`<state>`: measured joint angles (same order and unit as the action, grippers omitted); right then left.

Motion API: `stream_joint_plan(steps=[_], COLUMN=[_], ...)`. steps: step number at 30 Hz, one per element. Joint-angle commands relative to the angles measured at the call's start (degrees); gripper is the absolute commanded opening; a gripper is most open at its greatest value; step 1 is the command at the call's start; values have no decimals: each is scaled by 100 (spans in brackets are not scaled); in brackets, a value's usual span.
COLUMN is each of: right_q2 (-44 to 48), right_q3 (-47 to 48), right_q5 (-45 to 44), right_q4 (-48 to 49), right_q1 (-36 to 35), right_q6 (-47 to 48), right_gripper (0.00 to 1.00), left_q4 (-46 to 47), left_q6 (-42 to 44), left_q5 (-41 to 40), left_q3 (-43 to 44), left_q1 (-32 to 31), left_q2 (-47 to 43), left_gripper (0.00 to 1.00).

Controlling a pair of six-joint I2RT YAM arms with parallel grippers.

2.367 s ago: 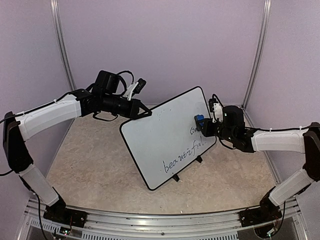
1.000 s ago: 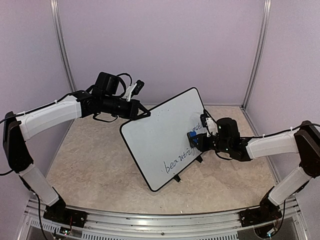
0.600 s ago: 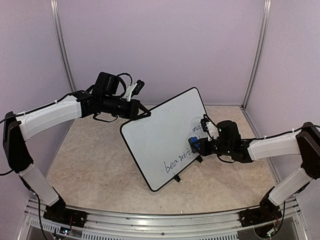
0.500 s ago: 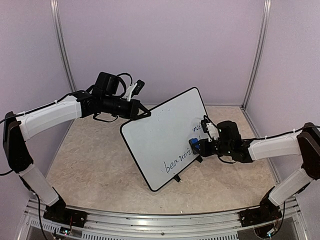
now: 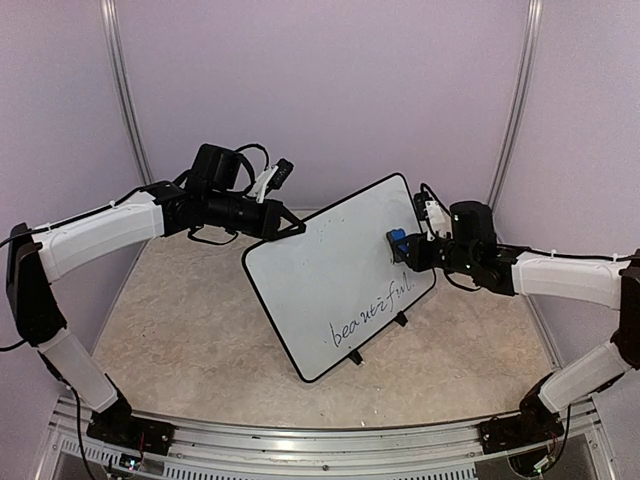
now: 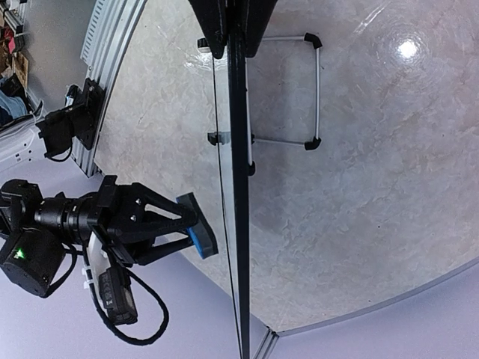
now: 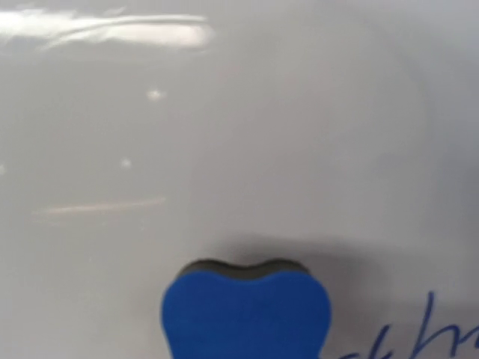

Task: Erase the whiteboard
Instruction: Erase the whiteboard at the center of the board.

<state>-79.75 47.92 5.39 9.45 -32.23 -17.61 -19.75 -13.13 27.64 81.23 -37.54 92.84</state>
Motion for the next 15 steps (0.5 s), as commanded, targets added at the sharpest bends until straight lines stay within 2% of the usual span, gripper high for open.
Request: stream_joint_plan(steps=[1, 6, 15], right_q2=[-435, -717, -206], right_q3=[-12, -420, -1278], right_q5=[284, 566, 238], right_q4=[27, 308, 235], right_q1=[94, 96, 101], right_q6=[54, -191, -324], right_gripper=[30, 29, 29], left_q4=[260, 252, 264], left_q6=[308, 311, 297], left_q5=[163, 146, 179], left_q3=[-51, -50, -46], left_q1=[-140, -140, -148], left_q2=[-29, -11, -12], left_gripper=[0, 0, 0])
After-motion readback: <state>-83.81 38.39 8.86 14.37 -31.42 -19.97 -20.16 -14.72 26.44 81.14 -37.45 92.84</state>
